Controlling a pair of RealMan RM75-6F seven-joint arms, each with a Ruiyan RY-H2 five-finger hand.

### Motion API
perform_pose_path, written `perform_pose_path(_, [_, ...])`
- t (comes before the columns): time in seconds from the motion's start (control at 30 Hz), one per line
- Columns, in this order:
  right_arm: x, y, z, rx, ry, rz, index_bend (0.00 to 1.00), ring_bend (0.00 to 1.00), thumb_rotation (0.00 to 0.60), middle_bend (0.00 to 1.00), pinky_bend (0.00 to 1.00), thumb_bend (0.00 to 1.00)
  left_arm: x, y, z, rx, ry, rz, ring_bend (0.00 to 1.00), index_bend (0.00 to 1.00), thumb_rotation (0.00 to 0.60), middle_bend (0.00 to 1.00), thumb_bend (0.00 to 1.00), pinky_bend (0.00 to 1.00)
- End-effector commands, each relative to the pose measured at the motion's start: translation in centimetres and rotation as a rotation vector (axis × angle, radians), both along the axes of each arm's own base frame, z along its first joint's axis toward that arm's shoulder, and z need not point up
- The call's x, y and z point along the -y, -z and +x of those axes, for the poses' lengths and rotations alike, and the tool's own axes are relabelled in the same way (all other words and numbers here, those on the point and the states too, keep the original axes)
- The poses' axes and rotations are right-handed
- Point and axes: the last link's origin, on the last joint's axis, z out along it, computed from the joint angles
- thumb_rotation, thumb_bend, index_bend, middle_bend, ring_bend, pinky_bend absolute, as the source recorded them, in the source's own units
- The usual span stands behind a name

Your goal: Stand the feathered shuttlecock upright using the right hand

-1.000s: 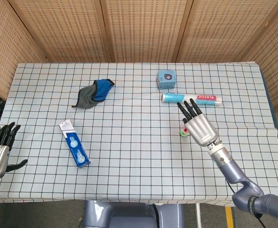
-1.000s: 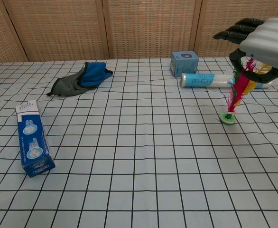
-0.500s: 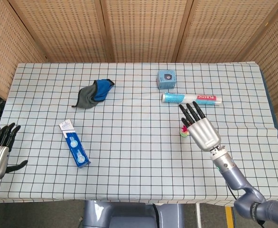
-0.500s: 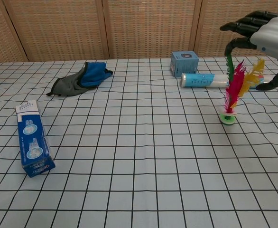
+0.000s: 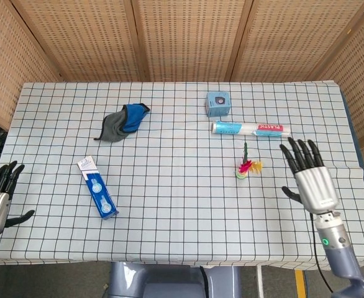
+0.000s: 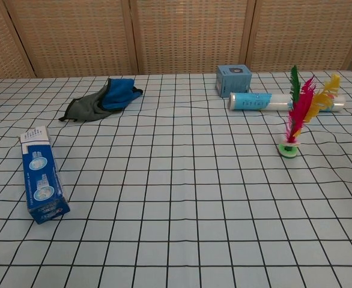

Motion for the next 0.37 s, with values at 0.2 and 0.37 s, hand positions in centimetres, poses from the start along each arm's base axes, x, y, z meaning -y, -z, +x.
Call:
perform_pose_path(0.2, [-5.8, -1.0, -5.7, 0.071, 0.135, 0.007, 0.0, 0.0, 0.6, 0.0, 0.0, 0.0, 0.5, -0.5, 0.2, 0.012, 0.023, 0.014, 0.0, 0.0, 0.6, 0.0, 0.0, 0.0])
perform_pose_path(0.37, [-6.3, -0.7, -6.4, 0.062, 0.142, -0.008, 0.0, 0.0, 0.6, 0.0, 0.0, 0.0, 0.7, -0.5, 0.3, 0.012, 0.03, 0.008, 0.0, 0.0, 0.6, 0.0, 0.0, 0.0])
